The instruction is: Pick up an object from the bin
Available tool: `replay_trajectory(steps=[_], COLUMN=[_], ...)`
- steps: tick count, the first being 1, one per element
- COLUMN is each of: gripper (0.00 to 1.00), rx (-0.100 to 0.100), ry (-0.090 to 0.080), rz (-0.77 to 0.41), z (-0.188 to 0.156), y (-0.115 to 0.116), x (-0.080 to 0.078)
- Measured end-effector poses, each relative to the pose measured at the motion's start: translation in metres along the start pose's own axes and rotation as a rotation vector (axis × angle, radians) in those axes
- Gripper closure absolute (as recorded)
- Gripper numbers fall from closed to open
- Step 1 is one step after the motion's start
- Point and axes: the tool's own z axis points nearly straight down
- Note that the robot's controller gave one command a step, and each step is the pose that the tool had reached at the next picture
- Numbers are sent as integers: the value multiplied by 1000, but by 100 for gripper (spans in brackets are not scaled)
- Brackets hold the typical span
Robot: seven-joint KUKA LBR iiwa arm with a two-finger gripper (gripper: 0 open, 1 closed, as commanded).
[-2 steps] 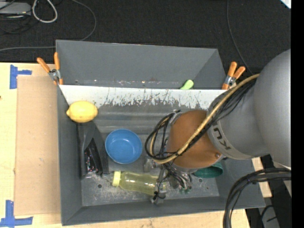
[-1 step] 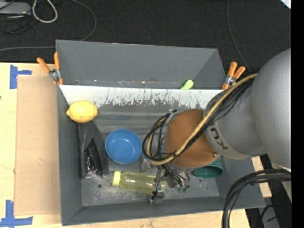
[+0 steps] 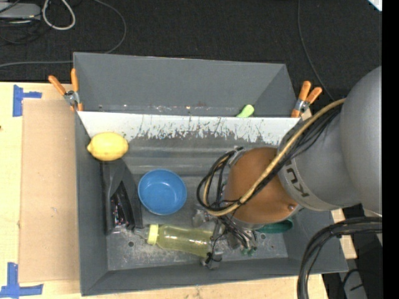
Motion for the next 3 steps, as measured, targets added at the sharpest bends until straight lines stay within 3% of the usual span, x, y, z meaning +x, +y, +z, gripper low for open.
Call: replay_trajectory(steps=[1,2,3], gripper=[100,100,100], rx=[-1,-1,-1], ry=[7,7,7], rz=[-33,-31,-21], z=[-4,-4,-35], y=[4,4,4], x=[-1,-1,3])
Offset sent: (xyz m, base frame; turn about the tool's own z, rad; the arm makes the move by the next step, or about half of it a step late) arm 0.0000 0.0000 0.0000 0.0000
